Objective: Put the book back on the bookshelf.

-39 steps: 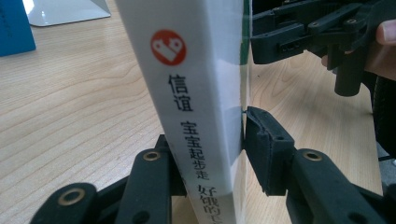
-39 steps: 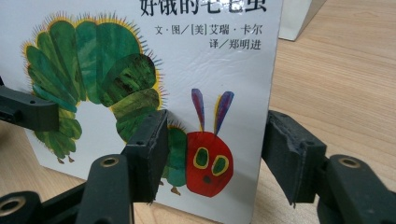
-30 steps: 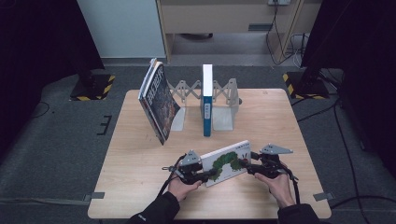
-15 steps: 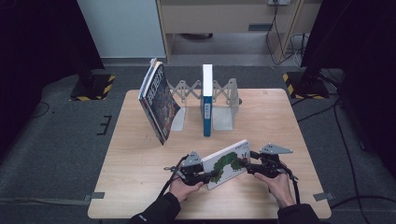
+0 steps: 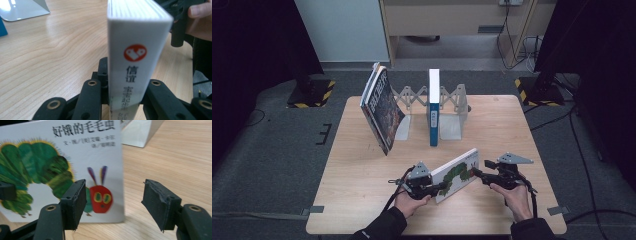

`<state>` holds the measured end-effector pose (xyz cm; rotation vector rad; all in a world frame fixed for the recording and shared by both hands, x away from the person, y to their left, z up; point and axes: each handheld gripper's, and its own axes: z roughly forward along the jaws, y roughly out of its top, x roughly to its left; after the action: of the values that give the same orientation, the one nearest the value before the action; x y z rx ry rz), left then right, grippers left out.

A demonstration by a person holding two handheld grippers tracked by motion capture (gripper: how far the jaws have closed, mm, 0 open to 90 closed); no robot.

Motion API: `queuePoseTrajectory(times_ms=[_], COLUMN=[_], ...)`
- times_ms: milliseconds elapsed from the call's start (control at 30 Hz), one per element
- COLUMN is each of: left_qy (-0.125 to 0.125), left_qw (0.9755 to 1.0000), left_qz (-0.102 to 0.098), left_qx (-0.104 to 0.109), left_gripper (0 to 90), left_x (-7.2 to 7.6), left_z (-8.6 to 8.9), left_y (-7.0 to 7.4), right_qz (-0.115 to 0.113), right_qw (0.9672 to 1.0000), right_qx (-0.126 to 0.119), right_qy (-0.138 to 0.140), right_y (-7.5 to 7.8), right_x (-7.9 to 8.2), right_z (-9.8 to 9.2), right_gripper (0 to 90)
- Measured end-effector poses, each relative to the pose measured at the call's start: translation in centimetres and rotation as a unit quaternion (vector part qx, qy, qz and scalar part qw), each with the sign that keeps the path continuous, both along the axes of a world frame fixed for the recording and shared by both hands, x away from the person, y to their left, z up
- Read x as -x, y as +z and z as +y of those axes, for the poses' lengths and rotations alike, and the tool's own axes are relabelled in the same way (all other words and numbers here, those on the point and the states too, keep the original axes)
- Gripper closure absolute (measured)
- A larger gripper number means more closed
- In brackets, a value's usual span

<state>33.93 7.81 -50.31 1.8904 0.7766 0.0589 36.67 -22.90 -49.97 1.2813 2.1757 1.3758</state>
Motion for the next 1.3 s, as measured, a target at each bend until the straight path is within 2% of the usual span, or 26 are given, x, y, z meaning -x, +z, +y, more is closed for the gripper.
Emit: queuePoseTrajectory(times_ms=[133,333,433,633,900,1300], left_qy=[0.006,0.012,0.017,0.030,0.043,0.076], left_qw=[1.0000,0.9999,0.9999,0.9995,0.9990,0.9963], left_qz=[0.003,-0.001,-0.001,-0.003,-0.009,-0.028], left_qx=[0.006,0.002,0.002,0.003,0.012,0.029], left_gripper=[74.1,74.3,74.3,74.3,74.4,74.4], left_x=[0.0,0.1,0.0,0.0,-0.1,-0.8], left_z=[0.2,0.4,0.6,1.0,1.6,2.8], left_y=[0.4,1.2,1.5,2.1,3.3,5.4], right_qz=[0.001,0.004,0.006,0.017,0.033,0.065], right_qw=[0.9999,0.9993,0.9986,0.9953,0.9898,0.9842], right_qx=[0.011,0.027,0.043,0.079,0.124,0.153], right_qy=[-0.011,-0.027,-0.031,-0.054,-0.062,-0.060], right_y=[0.0,0.0,0.0,-0.3,-0.9,-2.1], right_x=[0.0,0.0,-0.1,-0.1,-0.5,-0.7], right_z=[-0.7,-1.7,-2.0,-2.8,-3.8,-4.1], right_gripper=[32.9,31.8,31.7,29.1,26.6,21.1])
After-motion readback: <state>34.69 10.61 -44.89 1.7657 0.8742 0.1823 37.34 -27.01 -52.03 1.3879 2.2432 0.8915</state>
